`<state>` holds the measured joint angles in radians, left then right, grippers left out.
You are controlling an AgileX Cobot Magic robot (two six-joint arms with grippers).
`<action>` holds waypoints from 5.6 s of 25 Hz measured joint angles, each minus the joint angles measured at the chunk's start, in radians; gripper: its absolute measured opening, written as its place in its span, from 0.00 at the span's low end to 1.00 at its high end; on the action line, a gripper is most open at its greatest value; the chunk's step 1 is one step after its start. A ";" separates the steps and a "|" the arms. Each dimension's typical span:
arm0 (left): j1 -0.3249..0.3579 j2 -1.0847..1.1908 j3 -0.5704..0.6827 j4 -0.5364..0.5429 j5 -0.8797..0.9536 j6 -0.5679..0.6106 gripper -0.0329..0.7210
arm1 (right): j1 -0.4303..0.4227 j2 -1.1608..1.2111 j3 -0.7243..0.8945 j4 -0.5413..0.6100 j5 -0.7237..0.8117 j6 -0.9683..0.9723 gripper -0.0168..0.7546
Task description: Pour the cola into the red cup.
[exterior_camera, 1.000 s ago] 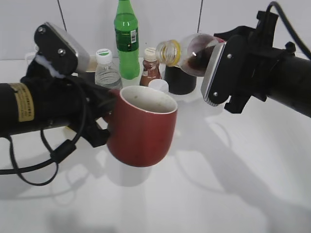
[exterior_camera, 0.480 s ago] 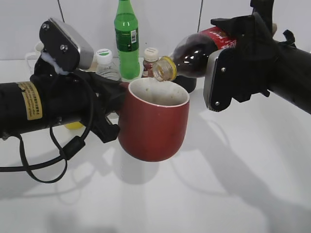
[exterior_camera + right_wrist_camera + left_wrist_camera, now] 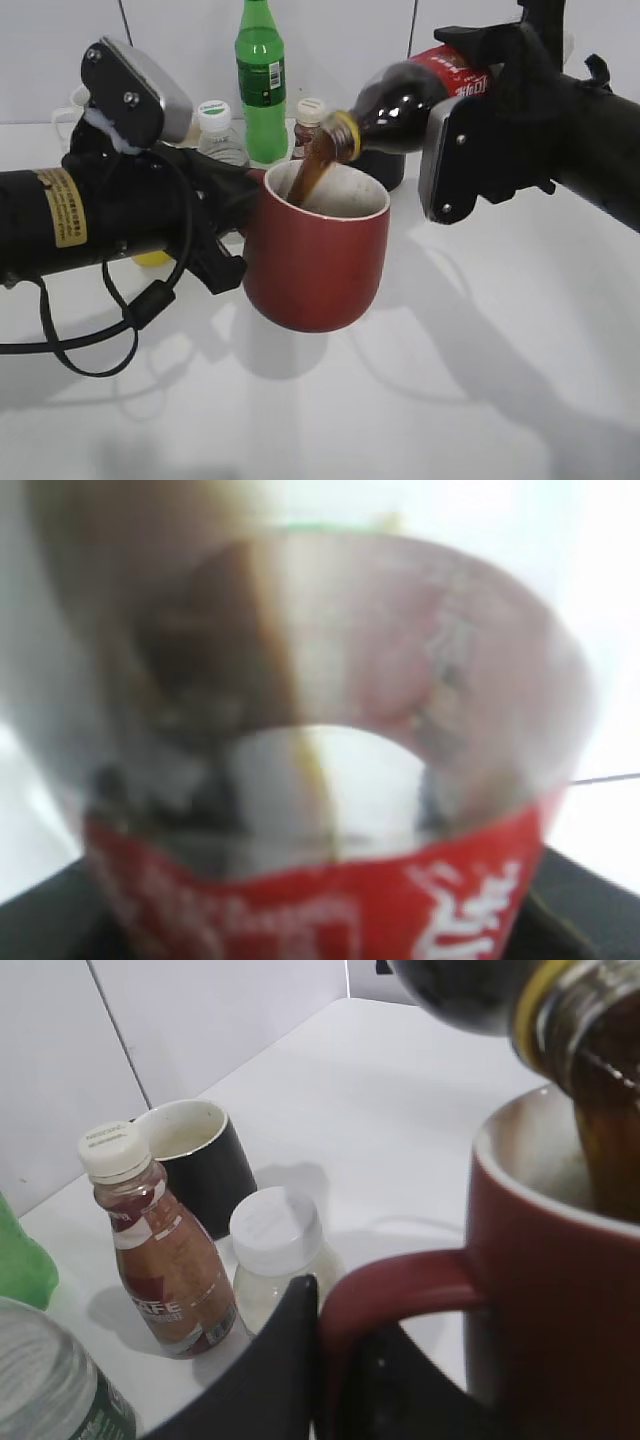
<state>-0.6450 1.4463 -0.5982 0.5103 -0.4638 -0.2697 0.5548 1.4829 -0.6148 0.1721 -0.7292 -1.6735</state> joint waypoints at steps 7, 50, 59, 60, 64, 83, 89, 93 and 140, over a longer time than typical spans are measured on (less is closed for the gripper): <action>0.045 -0.043 0.001 -0.003 -0.058 0.009 0.11 | 0.000 0.000 0.000 -0.112 0.105 0.346 0.62; 0.918 0.656 -0.107 -0.203 -0.666 0.293 0.10 | -0.257 0.150 0.010 -0.313 -0.039 1.665 0.62; 0.927 0.795 -0.197 -0.170 -0.707 0.289 0.10 | -0.257 0.150 0.010 -0.318 -0.043 1.695 0.62; 0.927 0.802 -0.199 -0.169 -0.717 0.289 0.10 | -0.257 0.150 0.010 -0.318 -0.043 1.695 0.62; 0.927 0.806 -0.199 -0.165 -0.728 0.288 0.11 | -0.257 0.150 0.010 -0.318 -0.044 1.695 0.62; 0.927 0.782 -0.082 -0.131 -0.766 0.277 0.31 | -0.257 0.150 0.010 -0.319 -0.046 1.699 0.62; 0.927 0.728 -0.034 -0.130 -0.752 0.277 0.45 | -0.257 0.150 0.011 -0.319 -0.046 1.714 0.62; 0.927 0.689 0.009 -0.133 -0.752 0.277 0.50 | -0.257 0.150 0.011 -0.319 -0.046 1.718 0.62; 0.624 -0.879 0.018 -0.349 0.994 -0.031 0.52 | -0.253 -0.616 -0.058 -0.269 1.046 1.790 0.82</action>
<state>-0.0213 0.5672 -0.5800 0.1610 0.5302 -0.3003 0.3019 0.8673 -0.6724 -0.0970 0.3167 0.1168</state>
